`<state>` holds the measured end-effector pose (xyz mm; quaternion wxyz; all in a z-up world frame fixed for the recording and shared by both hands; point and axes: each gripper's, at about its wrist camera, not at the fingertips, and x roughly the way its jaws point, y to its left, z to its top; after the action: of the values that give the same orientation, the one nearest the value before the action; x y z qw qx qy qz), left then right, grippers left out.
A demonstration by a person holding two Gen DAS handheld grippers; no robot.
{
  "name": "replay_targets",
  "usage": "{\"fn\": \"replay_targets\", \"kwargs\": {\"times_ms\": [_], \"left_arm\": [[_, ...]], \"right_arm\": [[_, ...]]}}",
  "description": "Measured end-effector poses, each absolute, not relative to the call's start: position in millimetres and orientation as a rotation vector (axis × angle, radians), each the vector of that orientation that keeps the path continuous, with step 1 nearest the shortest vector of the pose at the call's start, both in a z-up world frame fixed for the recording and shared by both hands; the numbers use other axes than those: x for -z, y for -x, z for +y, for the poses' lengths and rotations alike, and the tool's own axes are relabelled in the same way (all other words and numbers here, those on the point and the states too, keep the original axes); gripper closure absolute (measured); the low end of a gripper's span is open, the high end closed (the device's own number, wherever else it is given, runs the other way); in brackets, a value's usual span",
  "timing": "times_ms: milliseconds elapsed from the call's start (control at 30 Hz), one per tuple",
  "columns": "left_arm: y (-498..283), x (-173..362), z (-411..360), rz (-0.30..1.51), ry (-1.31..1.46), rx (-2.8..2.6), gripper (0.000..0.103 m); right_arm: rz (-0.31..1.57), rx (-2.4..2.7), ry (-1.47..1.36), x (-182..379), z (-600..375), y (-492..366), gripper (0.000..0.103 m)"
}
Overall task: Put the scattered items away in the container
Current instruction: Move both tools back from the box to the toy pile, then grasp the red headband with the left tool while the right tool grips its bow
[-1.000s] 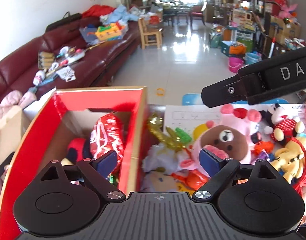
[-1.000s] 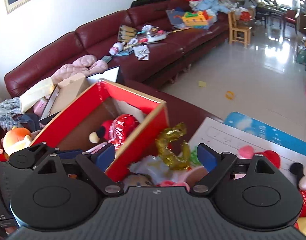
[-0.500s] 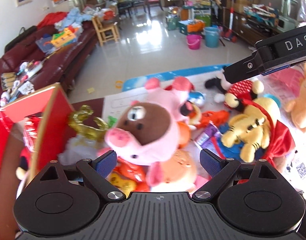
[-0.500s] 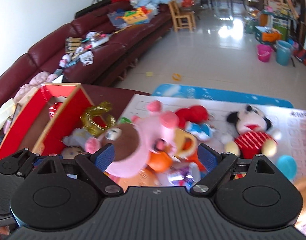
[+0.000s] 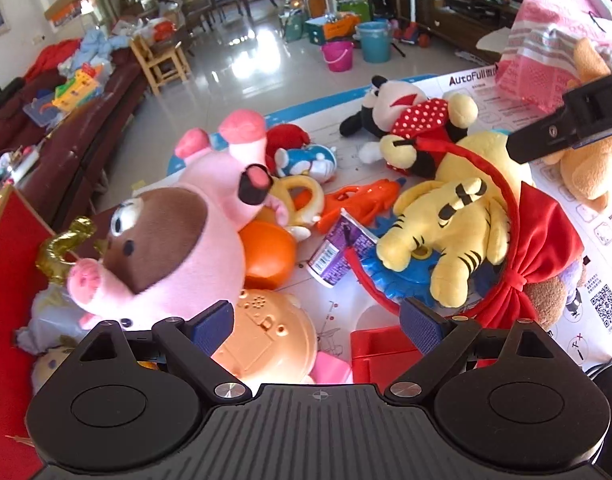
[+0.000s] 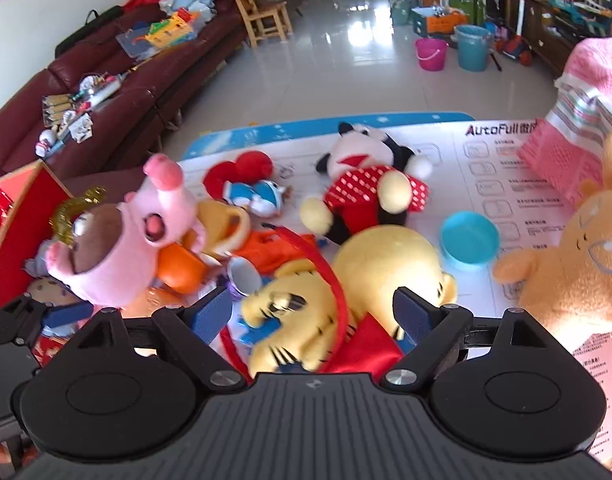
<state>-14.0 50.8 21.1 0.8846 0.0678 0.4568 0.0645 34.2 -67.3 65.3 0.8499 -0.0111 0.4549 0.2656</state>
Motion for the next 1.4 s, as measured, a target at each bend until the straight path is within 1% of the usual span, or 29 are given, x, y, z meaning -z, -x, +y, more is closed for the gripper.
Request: {"fn": "replay_targets", "kwargs": {"times_ms": [67, 133, 200, 367, 433, 667, 733, 833, 933, 967, 1000, 1067, 1100, 1200, 1300, 1333, 1400], "left_arm": [[7.3, -11.5, 50.7, 0.967, -0.109, -0.119, 0.007], [-0.7, -0.1, 52.0, 0.984, -0.057, -0.103, 0.007], [-8.1, 11.5, 53.7, 1.002, -0.014, -0.103, 0.007], [-20.0, 32.3, 54.1, 1.039, -0.037, -0.150, 0.008], [-25.5, 35.9, 54.5, 1.038, -0.037, -0.162, 0.007], [-46.2, 40.6, 51.7, 1.053, -0.014, -0.157, 0.007], [-50.9, 44.8, 49.8, 1.062, -0.023, -0.155, 0.008], [-55.2, 49.4, 48.6, 1.072, -0.031, -0.154, 0.010], [-59.3, 53.2, 50.0, 1.084, -0.020, -0.150, 0.014], [-60.4, 54.8, 51.1, 1.090, -0.010, -0.149, 0.018], [-60.7, 56.2, 52.6, 1.096, 0.000, -0.147, 0.024], [-61.2, 59.7, 55.8, 1.112, 0.021, -0.138, 0.031], [-61.3, 61.0, 57.7, 1.119, 0.037, -0.131, 0.032], [-59.2, 60.0, 62.2, 1.114, 0.061, -0.136, 0.032], [-57.0, 58.7, 57.5, 1.110, 0.013, -0.144, 0.030], [-55.6, 58.7, 55.4, 1.114, 0.001, -0.141, 0.029], [-51.4, 58.7, 49.9, 1.110, -0.022, -0.135, 0.019]], "right_arm": [[0.964, -0.531, 0.052, -53.3, -67.5, -36.5, 0.016], [0.971, -0.508, 0.080, -43.2, -66.6, -37.9, 0.026], [0.989, -0.499, 0.082, -34.6, -68.0, -40.2, 0.032], [1.024, -0.518, 0.041, -23.0, -75.7, -42.4, 0.032], [1.035, -0.525, 0.030, -20.8, -76.4, -43.7, 0.040], [1.039, -0.522, 0.048, -12.8, -73.2, -52.4, 0.048], [1.035, -0.520, 0.054, -11.5, -72.0, -55.2, 0.056], [1.010, -0.530, 0.067, -14.0, -69.7, -56.0, 0.059], [0.985, -0.553, 0.111, -17.0, -61.2, -55.5, 0.059], [0.982, -0.557, 0.127, -16.5, -58.0, -55.6, 0.059], [0.981, -0.560, 0.141, -15.3, -55.0, -55.7, 0.059], [0.979, -0.566, 0.163, -11.9, -49.6, -56.2, 0.060], [0.978, -0.568, 0.173, -10.1, -47.7, -56.7, 0.062], [0.989, -0.559, 0.179, -3.0, -47.0, -59.6, 0.069], [1.000, -0.566, 0.168, 0.0, -52.5, -59.4, 0.076], [1.006, -0.563, 0.165, 2.2, -54.8, -59.7, 0.077], [1.025, -0.558, 0.131, 6.3, -60.7, -61.3, 0.076]]}}
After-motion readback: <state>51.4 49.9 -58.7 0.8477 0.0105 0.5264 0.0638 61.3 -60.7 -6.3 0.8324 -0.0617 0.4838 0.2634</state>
